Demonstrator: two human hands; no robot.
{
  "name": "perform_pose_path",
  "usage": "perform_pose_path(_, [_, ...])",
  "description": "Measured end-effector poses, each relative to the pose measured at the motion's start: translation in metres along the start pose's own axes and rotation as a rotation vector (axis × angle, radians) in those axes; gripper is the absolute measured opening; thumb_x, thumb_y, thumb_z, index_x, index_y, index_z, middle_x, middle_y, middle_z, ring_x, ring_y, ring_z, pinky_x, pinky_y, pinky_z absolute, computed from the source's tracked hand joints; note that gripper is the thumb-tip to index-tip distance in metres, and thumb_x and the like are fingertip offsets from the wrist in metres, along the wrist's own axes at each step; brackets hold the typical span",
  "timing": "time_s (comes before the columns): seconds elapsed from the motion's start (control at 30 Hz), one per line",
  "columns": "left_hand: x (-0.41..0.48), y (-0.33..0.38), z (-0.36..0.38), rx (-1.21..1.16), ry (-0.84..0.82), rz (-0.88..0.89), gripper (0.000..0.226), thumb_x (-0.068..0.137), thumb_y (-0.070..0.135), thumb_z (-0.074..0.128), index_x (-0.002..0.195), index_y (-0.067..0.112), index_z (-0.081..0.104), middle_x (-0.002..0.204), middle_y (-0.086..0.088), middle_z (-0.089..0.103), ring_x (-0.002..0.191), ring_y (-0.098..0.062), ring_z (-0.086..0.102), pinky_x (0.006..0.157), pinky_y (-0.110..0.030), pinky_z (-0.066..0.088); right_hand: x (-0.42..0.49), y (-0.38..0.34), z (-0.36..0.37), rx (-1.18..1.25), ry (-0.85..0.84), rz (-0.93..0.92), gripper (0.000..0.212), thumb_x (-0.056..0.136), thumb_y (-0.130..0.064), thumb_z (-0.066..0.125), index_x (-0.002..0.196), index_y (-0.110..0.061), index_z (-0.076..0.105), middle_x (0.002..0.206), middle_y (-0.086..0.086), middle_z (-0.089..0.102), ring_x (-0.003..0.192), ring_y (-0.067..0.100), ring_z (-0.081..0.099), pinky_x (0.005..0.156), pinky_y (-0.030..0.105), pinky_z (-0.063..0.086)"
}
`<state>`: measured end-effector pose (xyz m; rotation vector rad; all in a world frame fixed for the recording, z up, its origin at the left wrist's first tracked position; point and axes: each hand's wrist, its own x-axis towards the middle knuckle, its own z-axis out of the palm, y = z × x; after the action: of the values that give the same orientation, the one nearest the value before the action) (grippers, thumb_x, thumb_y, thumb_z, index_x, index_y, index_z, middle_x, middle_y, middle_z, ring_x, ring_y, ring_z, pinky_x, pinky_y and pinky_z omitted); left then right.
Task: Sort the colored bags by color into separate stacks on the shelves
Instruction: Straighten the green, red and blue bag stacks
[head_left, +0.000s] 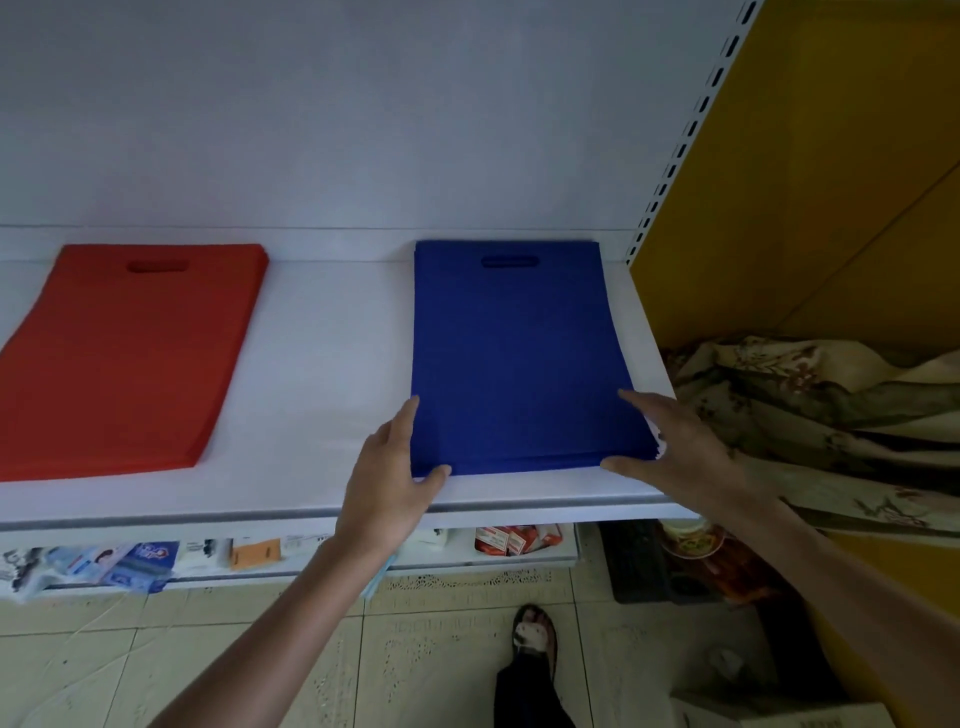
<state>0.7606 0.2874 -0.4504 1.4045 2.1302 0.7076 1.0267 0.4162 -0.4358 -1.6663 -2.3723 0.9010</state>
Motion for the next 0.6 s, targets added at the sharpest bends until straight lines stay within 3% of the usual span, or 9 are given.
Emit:
perform_pose_path(0.07, [0.002,-0.001,-0.001,0.218,0.095,0.092,0.067,0.08,0.027,0.07,0.139,0.017,0.04,0.133,-0.005,0.05,0.118,-0.026,0.047,0.092,-0.036,0.045,-0.004,-0.003,0.003,-0.215,0.131,-0.235,0.064,0.078,-0.032,0.073,0.135,-0.022,0.046,0.137,0.001,0.044,0.125,0.019,0.04,0.098,0.024,0.038])
perform_pose_path(0.13, [0.005,-0.004,-0.003,0.359,0.161,0.203,0.059,0.068,0.027,0.08,0.122,0.014,0.059,0.12,-0.01,0.057,0.104,-0.032,0.055,0.08,-0.04,0.05,-0.002,-0.003,0.006,-0.25,0.201,-0.398,0.049,0.074,-0.023,0.077,0.119,-0.015,0.062,0.118,0.005,0.058,0.109,0.023,0.052,0.088,0.028,0.047])
perform_pose_path(0.23, [0.013,-0.012,-0.008,0.407,0.17,0.327,0.051,0.053,0.027,0.089,0.099,0.014,0.071,0.097,-0.006,0.063,0.082,-0.029,0.061,0.067,-0.037,0.053,0.002,-0.001,0.007,-0.186,0.175,-0.419,0.034,0.072,-0.021,0.079,0.104,-0.012,0.07,0.102,0.005,0.064,0.096,0.02,0.058,0.08,0.028,0.049])
perform_pose_path(0.33, [0.022,-0.014,-0.012,0.461,0.114,0.474,0.045,0.05,0.026,0.09,0.09,0.014,0.073,0.085,-0.001,0.066,0.077,-0.022,0.06,0.063,-0.032,0.051,0.008,0.004,0.009,-0.258,0.196,-0.504,0.028,0.069,-0.018,0.081,0.095,-0.011,0.073,0.094,0.005,0.067,0.087,0.021,0.064,0.072,0.03,0.054])
perform_pose_path(0.4, [0.027,-0.015,-0.013,0.504,0.09,0.581,0.037,0.057,0.026,0.086,0.089,0.015,0.073,0.085,0.002,0.066,0.082,-0.015,0.051,0.064,-0.028,0.049,0.009,0.005,0.01,-0.291,0.185,-0.518,0.027,0.07,-0.018,0.081,0.095,-0.011,0.073,0.094,0.004,0.067,0.085,0.021,0.065,0.069,0.026,0.051])
perform_pose_path(0.47, [0.03,-0.015,-0.014,0.542,0.078,0.687,0.022,0.07,0.026,0.067,0.088,0.015,0.073,0.084,0.003,0.066,0.081,-0.013,0.05,0.062,-0.026,0.049,0.01,0.004,0.008,-0.299,0.177,-0.516,0.029,0.07,-0.021,0.081,0.097,-0.011,0.072,0.096,0.004,0.067,0.085,0.02,0.065,0.069,0.027,0.052])
perform_pose_path(0.53, [0.032,-0.014,-0.015,0.566,0.069,0.74,0.029,0.075,0.025,0.047,0.085,0.014,0.072,0.08,0.003,0.067,0.074,-0.016,0.059,0.059,-0.025,0.05,0.011,0.003,0.005,-0.338,0.207,-0.568,0.031,0.067,-0.021,0.083,0.094,-0.011,0.073,0.093,0.004,0.068,0.08,0.019,0.067,0.064,0.029,0.056])
perform_pose_path(0.6, [0.034,-0.011,-0.017,0.568,0.083,0.746,0.031,0.075,0.021,0.043,0.082,0.012,0.072,0.075,0.002,0.068,0.067,-0.018,0.062,0.056,-0.026,0.05,0.013,0.002,0.005,-0.394,0.254,-0.652,0.025,0.069,-0.022,0.079,0.089,-0.009,0.073,0.087,0.004,0.067,0.074,0.018,0.067,0.058,0.027,0.057])
